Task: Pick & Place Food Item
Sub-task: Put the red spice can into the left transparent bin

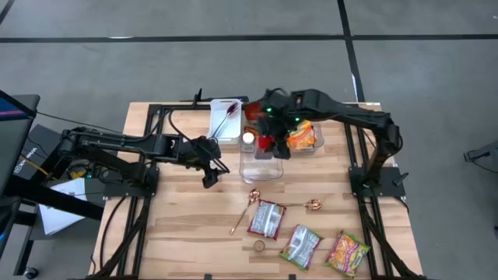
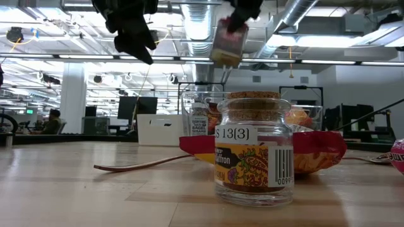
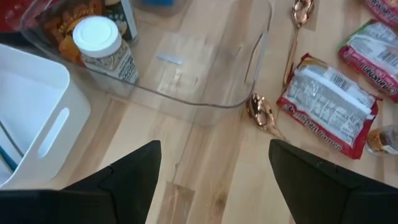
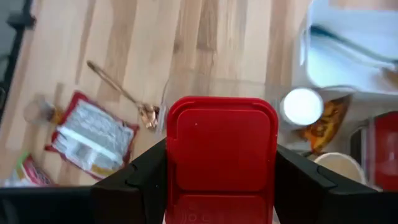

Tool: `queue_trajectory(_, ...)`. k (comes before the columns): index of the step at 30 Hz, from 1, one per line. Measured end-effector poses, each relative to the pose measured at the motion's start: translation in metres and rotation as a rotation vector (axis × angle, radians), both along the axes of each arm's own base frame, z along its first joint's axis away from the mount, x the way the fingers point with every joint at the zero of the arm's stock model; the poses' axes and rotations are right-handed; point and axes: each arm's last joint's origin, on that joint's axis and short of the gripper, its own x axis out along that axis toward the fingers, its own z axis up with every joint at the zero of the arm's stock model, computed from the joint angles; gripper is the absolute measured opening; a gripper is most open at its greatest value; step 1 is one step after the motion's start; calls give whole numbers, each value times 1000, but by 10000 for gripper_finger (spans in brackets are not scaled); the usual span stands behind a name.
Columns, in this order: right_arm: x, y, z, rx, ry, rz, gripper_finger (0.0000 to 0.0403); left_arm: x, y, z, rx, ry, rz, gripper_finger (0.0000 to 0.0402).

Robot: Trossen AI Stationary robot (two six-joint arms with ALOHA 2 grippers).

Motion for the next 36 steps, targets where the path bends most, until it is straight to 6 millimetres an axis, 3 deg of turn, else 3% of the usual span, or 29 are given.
queue_trajectory(13,35,-15,-55,-53,133,38,210,-7,-17,-5,-30,76,-29,294)
queue_trajectory(25,27,-37,-97,-19,210,-34,210,-8,-25,-6,-38,80,-30,294)
queue_trajectory(36,28,-32,-131,-38,212,-63,213,-8,-24,-6,-31,79,-24,294)
